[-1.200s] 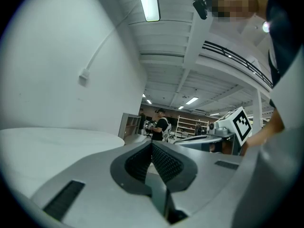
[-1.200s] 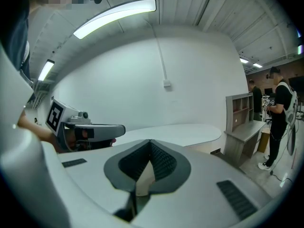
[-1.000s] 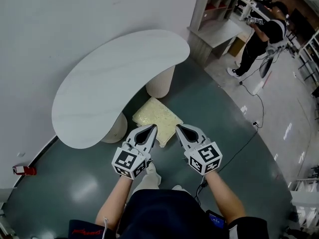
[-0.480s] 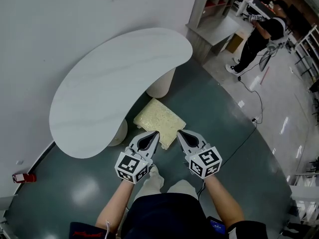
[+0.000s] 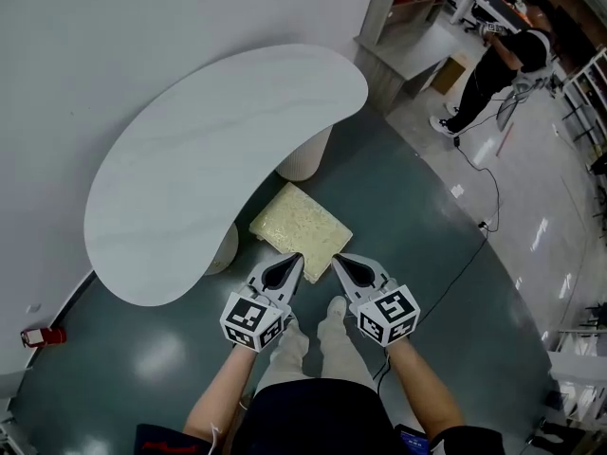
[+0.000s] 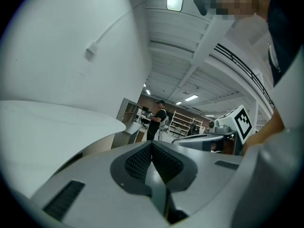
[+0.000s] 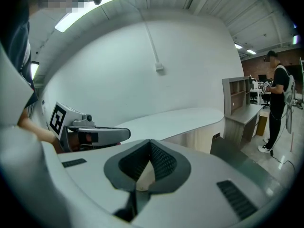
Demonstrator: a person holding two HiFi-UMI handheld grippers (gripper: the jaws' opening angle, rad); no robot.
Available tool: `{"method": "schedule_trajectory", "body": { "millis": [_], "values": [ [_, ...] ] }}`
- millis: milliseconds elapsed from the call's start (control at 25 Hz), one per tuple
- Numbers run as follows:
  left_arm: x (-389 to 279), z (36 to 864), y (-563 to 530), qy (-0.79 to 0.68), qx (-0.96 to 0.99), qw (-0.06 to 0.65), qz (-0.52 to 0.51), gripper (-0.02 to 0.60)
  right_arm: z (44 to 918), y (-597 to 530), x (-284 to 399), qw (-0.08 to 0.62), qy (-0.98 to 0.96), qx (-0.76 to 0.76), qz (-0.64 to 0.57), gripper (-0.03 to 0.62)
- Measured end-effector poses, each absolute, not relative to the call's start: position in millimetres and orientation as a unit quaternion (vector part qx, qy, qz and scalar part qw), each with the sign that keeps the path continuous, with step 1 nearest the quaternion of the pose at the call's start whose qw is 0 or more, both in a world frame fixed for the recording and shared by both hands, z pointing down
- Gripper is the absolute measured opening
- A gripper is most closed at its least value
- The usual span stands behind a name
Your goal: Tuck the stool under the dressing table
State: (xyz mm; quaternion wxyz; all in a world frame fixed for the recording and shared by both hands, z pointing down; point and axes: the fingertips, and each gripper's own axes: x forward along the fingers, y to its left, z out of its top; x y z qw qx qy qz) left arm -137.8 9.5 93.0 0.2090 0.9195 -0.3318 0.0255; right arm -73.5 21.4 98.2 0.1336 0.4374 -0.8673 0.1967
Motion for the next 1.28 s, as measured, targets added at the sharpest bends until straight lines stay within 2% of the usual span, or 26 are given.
{"method": "schedule_trajectory", "body": {
  "millis": [1280],
  "values": [
    [-98.0, 233.9, -11.0, -0.352, 0.894, 0.265, 0.081, 0.009, 241.6, -0.6, -17.3, 0.144, -0.833, 0.453, 0.283, 0.008]
  ]
}}
